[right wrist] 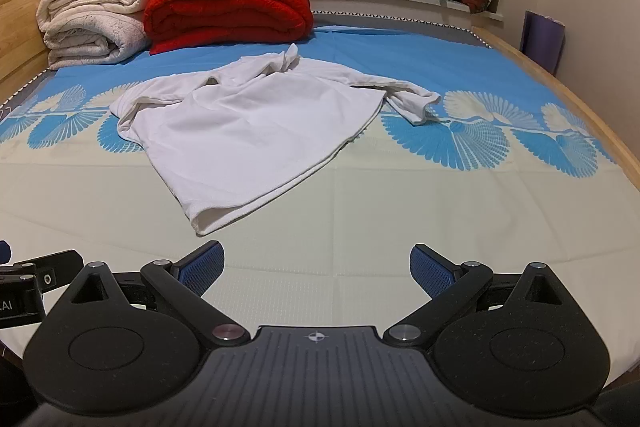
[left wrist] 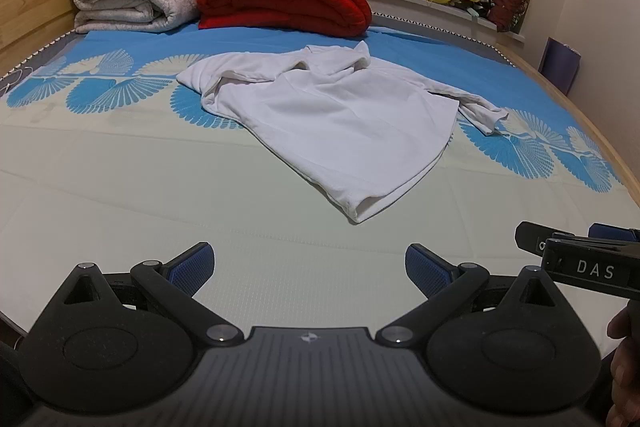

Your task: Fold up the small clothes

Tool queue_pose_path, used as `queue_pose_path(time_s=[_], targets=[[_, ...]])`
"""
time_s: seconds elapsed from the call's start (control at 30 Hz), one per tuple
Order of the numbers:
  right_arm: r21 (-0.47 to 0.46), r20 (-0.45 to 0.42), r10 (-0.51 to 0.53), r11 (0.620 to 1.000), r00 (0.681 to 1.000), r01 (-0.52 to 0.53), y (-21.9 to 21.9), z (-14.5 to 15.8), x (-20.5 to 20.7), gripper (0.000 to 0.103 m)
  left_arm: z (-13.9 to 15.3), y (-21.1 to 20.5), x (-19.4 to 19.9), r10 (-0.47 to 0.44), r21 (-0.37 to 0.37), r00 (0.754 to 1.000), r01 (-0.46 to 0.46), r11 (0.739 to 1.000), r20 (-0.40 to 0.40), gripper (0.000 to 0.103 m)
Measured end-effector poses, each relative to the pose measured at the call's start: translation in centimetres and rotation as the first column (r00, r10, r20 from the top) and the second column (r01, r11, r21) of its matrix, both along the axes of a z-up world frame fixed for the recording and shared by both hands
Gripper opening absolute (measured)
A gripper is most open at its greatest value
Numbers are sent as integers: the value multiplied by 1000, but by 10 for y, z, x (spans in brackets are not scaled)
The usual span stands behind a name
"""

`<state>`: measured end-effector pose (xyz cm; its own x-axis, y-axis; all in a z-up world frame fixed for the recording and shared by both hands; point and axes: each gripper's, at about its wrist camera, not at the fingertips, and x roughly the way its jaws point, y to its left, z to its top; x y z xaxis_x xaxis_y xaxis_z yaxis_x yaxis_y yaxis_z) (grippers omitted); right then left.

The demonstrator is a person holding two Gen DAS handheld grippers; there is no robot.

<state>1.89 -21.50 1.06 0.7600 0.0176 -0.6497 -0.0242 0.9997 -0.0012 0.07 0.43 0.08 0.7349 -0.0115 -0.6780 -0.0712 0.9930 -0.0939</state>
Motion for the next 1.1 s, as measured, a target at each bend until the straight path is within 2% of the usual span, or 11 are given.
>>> queue_pose_path(time_s=[0.47, 0.57, 0.63, 0.67, 0.73, 0.8, 0.87, 0.9, 0.97, 1.03, 1.1], targets=[[31, -35, -5, 1000, 999, 6, 4, -8, 4, 99, 1, 1, 0, 1, -19, 1000, -1, 1000, -13, 102], [76, -43, -5, 997, 999, 9, 1, -3, 5, 98, 0, -2, -1, -12, 7, 1000, 12, 1000, 10, 102], [77, -21, -12, 997, 1000, 14, -2, 1, 6, 96, -3, -6, -2, -30, 74, 999, 27, 997, 38, 93], [77, -13, -16, 997, 1000, 17, -3, 2, 7, 91, -3, -7, -3, -39, 84, 998, 36, 996, 42, 89], [89, -7, -23, 996, 1000, 24, -9, 5, 10, 81, -6, -10, -1, -61, 102, 997, 57, 993, 39, 71], [101, 1, -21, 995, 1000, 21, -14, 7, 12, 70, -9, -11, 4, -88, 98, 996, 86, 991, 17, 63], [120, 18, -13, 993, 1000, 10, -19, 10, 14, 55, -11, -13, 14, -119, 79, 993, 120, 990, -14, 62], [116, 27, -8, 993, 1000, 5, -21, 11, 15, 51, -13, -15, 21, -125, 80, 992, 126, 989, -29, 62], [116, 44, 0, 993, 999, -5, -24, 13, 17, 51, -20, -18, 36, -123, 66, 990, 128, 990, -75, 62], [136, 60, 0, 991, 998, -8, -30, 15, 19, 51, -27, -21, 56, -103, 65, 991, 108, 992, -82, 62], [134, 38, -7, 991, 999, 2, -36, 16, 22, 51, -40, -22, 84, -68, 46, 990, 74, 996, -126, 62]])
